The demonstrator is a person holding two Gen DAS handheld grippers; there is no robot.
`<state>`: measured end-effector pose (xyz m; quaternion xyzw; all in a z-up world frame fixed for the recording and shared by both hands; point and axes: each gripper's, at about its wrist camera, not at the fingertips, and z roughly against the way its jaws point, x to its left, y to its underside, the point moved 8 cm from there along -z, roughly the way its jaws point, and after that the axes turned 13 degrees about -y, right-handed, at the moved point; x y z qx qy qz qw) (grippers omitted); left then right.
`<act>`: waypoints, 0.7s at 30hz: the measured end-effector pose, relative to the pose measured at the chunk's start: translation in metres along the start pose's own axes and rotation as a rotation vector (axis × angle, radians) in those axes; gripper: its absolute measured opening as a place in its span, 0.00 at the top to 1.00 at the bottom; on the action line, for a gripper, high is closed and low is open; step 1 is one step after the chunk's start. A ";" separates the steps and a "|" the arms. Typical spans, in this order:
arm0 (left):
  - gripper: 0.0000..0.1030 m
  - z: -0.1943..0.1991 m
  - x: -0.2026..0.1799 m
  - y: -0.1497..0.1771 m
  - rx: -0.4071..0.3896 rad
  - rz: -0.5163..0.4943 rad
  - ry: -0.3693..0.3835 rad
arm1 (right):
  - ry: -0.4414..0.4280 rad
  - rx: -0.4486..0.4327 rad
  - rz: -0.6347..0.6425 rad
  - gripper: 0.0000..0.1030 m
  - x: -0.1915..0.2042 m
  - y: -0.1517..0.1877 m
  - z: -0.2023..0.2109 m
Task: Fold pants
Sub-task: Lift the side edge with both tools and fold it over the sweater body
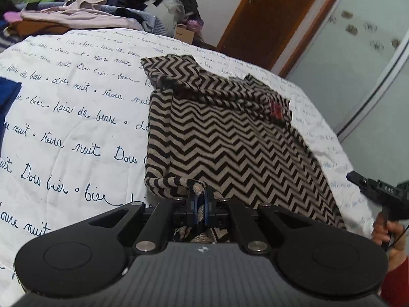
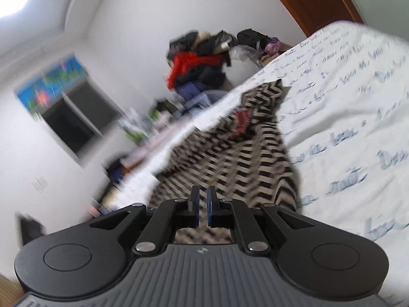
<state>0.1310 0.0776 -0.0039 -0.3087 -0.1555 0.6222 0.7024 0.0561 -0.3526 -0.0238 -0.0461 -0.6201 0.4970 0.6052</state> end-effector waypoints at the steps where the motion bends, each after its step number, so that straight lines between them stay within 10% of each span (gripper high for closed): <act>1: 0.93 -0.001 -0.002 0.004 0.008 -0.016 -0.005 | 0.081 0.027 0.076 0.93 -0.001 0.004 0.001; 5: 0.93 -0.013 0.001 0.026 0.069 -0.023 0.001 | 0.414 0.185 0.500 0.78 -0.002 0.021 0.010; 9: 0.92 -0.024 0.006 0.043 0.127 0.003 0.018 | 0.429 0.256 0.520 0.37 -0.013 0.037 0.027; 13: 0.88 -0.032 0.006 0.053 0.160 0.029 0.046 | 0.170 0.162 0.096 0.37 -0.029 0.041 0.047; 19: 0.86 -0.045 0.006 0.066 0.201 0.040 0.052 | 0.044 0.241 -0.072 0.41 -0.032 0.078 0.020; 21: 0.86 -0.043 0.006 0.068 0.203 0.044 0.057 | -0.007 0.258 -0.105 0.80 -0.025 0.084 0.010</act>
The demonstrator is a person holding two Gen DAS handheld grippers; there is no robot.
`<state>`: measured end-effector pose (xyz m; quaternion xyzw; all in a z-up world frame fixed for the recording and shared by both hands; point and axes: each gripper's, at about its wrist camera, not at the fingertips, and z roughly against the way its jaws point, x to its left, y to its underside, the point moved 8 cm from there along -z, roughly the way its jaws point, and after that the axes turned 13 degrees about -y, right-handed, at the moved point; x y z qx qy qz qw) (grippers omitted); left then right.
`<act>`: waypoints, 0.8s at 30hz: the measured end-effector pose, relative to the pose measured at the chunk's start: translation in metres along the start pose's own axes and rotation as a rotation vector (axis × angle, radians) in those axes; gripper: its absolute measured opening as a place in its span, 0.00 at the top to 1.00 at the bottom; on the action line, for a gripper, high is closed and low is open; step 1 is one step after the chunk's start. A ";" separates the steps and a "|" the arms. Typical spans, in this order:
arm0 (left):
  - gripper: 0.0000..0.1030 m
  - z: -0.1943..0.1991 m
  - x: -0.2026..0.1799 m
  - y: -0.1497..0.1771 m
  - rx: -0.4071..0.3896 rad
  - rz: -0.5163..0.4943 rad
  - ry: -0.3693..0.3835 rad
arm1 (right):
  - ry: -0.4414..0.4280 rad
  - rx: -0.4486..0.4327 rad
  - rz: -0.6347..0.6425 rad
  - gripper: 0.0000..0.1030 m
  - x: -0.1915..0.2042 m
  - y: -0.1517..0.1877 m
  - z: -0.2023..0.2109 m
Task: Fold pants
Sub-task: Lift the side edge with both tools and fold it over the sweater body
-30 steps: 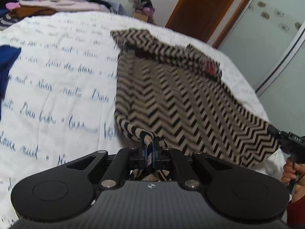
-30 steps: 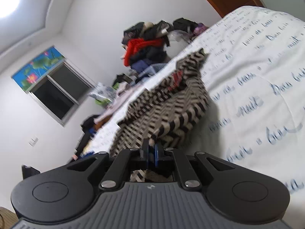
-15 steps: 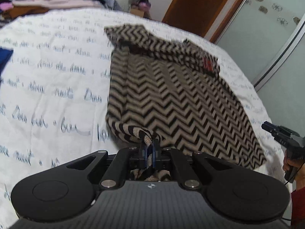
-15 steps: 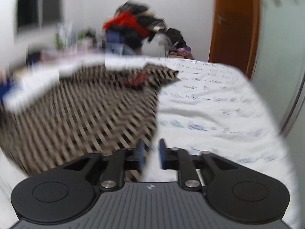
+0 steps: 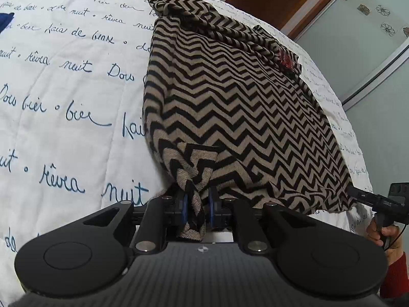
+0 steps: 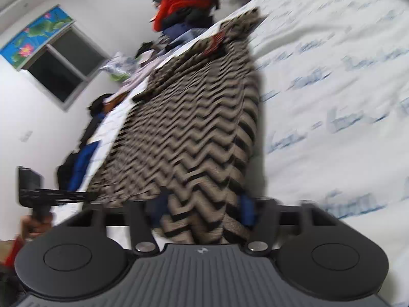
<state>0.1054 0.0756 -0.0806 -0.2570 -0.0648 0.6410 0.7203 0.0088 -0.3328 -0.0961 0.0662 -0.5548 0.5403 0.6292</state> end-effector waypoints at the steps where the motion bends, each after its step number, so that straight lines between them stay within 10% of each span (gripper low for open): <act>1: 0.90 0.001 -0.001 0.000 0.000 -0.002 0.002 | 0.003 -0.004 -0.014 0.88 -0.001 -0.001 -0.005; 14: 0.94 0.060 -0.001 -0.076 -0.186 0.094 0.090 | -0.291 -0.228 -0.048 0.93 0.045 -0.088 -0.012; 24: 0.94 0.064 -0.003 -0.161 -0.303 0.131 0.084 | -0.310 -0.336 -0.032 0.93 0.040 -0.178 -0.034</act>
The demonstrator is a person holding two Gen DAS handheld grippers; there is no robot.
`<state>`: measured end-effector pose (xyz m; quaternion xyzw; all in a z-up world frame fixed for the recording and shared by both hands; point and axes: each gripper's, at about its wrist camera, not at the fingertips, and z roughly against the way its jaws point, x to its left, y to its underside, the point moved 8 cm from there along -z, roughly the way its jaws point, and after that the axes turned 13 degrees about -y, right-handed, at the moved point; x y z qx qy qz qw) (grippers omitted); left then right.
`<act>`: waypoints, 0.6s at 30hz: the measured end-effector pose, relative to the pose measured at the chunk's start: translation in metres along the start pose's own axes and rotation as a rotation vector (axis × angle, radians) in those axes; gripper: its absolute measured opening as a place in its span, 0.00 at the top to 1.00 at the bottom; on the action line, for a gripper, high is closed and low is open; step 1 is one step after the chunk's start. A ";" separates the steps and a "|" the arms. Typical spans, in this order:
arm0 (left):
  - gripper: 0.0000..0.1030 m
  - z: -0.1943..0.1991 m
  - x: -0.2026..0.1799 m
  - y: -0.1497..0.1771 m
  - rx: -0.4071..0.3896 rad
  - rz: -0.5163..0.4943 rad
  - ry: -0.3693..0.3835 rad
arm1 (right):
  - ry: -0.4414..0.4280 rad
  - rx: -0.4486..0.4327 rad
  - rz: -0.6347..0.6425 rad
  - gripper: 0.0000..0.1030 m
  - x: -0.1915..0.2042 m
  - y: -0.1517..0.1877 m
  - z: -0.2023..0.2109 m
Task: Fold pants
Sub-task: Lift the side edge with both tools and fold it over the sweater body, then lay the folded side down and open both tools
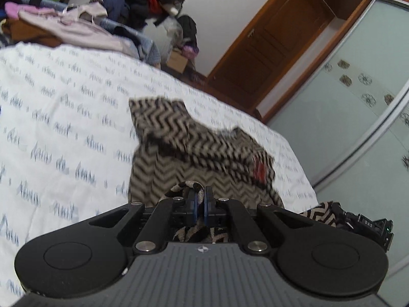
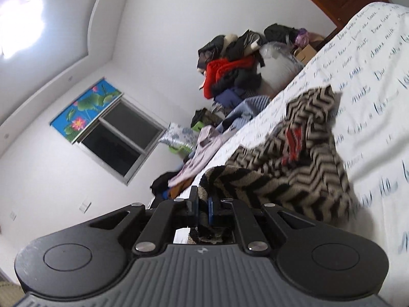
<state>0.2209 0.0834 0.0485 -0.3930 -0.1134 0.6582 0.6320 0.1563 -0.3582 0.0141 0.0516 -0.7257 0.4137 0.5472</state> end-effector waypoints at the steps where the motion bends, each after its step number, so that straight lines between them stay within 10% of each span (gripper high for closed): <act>1: 0.94 -0.005 -0.001 -0.009 -0.006 0.006 0.000 | 0.005 -0.010 0.001 0.93 -0.004 -0.006 -0.003; 12: 0.94 -0.061 0.001 -0.080 -0.084 0.015 -0.073 | 0.084 -0.088 -0.019 0.93 -0.065 -0.066 -0.042; 18: 0.87 -0.093 0.011 -0.054 0.051 -0.009 -0.061 | 0.137 -0.006 0.006 0.92 -0.087 -0.058 -0.048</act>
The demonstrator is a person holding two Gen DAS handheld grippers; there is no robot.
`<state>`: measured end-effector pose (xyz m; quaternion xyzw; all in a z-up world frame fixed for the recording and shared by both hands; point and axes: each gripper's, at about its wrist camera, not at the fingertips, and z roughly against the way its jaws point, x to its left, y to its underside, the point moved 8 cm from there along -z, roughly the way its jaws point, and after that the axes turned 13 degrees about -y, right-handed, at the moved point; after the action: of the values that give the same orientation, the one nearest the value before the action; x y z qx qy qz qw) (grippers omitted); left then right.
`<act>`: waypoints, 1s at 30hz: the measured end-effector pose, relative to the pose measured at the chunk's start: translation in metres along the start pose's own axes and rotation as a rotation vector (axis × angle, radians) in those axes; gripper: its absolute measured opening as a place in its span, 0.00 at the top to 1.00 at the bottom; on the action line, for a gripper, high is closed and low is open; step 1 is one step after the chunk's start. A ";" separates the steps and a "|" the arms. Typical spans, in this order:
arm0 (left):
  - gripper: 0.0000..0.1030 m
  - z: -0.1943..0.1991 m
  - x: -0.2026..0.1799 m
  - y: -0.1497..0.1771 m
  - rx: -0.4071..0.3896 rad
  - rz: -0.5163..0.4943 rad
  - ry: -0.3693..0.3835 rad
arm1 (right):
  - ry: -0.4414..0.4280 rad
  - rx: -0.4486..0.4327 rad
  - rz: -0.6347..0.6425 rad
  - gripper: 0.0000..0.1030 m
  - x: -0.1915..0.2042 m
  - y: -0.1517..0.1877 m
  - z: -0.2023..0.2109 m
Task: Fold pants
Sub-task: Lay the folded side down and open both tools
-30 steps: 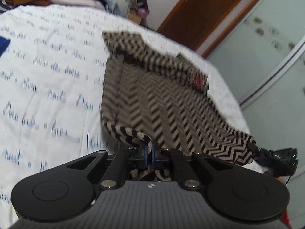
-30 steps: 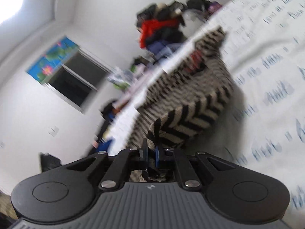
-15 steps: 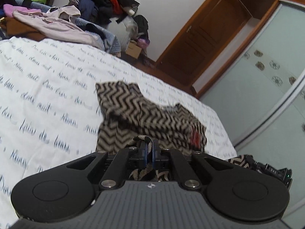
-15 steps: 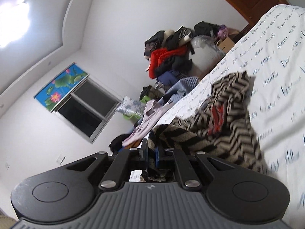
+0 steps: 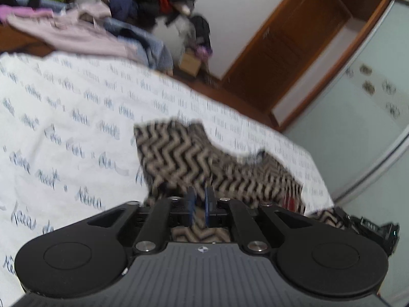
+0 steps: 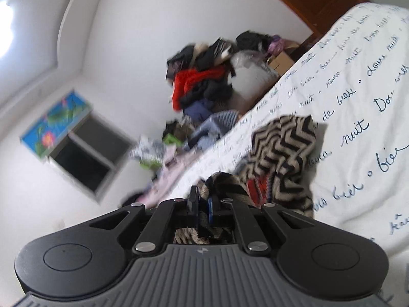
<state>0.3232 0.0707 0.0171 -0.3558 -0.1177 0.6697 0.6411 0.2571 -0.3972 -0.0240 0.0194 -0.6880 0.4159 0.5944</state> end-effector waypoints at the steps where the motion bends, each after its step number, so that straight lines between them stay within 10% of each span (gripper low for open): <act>1: 0.80 -0.004 0.003 0.006 0.016 -0.013 -0.016 | 0.028 0.021 0.029 0.92 0.000 0.004 0.002; 7: 0.39 -0.022 0.017 0.024 0.092 -0.027 -0.039 | 0.145 0.057 0.007 0.88 -0.027 0.009 0.014; 12: 0.28 -0.037 0.014 0.030 0.149 -0.005 -0.024 | 0.098 0.041 -0.071 0.37 -0.037 0.011 0.016; 15: 0.28 -0.045 0.012 0.034 0.174 -0.002 -0.033 | 0.041 0.059 -0.084 0.38 -0.032 0.015 0.015; 20: 0.45 -0.055 0.005 0.041 0.199 -0.010 -0.023 | 0.054 0.125 -0.050 0.42 -0.021 0.026 -0.001; 24: 0.92 -0.064 0.008 0.046 0.240 0.002 -0.072 | 0.128 0.150 -0.091 0.82 -0.038 0.034 -0.013; 30: 0.94 -0.044 0.002 0.041 0.176 -0.047 -0.075 | 0.095 0.124 -0.029 0.91 -0.026 0.033 -0.010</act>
<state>0.3193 0.0536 -0.0404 -0.2698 -0.0905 0.6750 0.6808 0.2560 -0.3818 -0.0644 0.0463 -0.6317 0.4493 0.6300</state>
